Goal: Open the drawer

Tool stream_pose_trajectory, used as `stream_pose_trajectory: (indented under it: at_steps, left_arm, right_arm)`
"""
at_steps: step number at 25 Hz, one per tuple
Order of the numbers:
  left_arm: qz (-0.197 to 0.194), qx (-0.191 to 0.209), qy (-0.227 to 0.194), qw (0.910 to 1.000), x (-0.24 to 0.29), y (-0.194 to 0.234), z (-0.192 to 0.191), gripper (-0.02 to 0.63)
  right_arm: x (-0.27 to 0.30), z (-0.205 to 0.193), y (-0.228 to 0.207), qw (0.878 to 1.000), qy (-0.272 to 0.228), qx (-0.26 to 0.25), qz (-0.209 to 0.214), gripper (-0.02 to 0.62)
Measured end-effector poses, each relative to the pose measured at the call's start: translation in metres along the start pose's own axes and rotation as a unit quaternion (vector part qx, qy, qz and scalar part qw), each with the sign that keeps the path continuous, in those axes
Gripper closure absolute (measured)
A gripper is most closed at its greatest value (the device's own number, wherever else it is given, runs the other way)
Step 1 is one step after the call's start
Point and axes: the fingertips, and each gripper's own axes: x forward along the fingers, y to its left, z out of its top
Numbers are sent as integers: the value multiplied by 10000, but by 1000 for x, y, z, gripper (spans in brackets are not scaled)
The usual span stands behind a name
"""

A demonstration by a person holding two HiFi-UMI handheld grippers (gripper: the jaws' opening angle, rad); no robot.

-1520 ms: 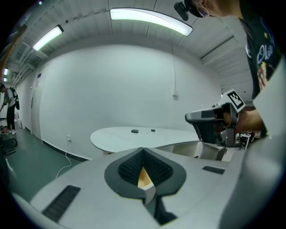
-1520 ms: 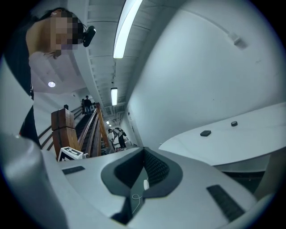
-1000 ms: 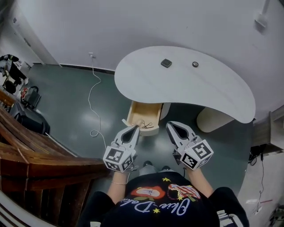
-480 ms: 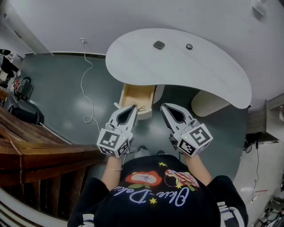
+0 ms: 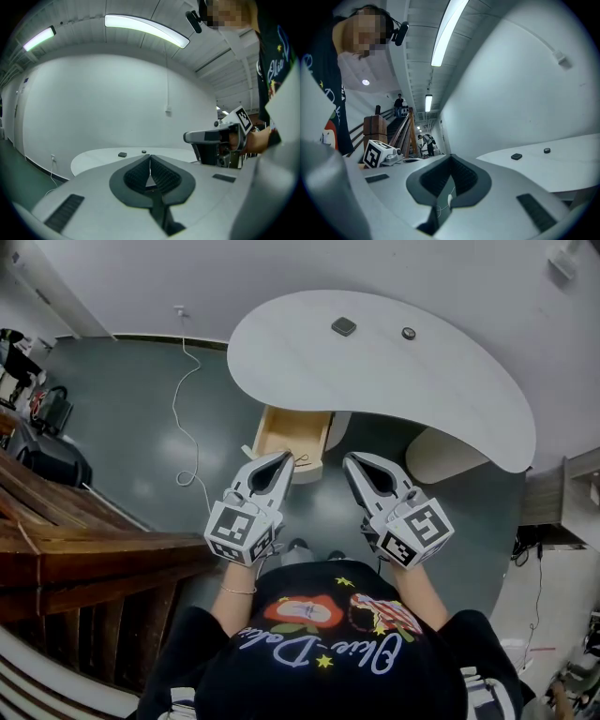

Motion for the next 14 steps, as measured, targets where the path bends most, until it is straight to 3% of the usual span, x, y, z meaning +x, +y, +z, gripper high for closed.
stream_pose_trajectory:
  at_steps: [14]
  left_arm:
    - [42,-17,-42,10000,1,3,2,600]
  right_arm:
    - [4,-2,-1,10000,57,-24,48,595]
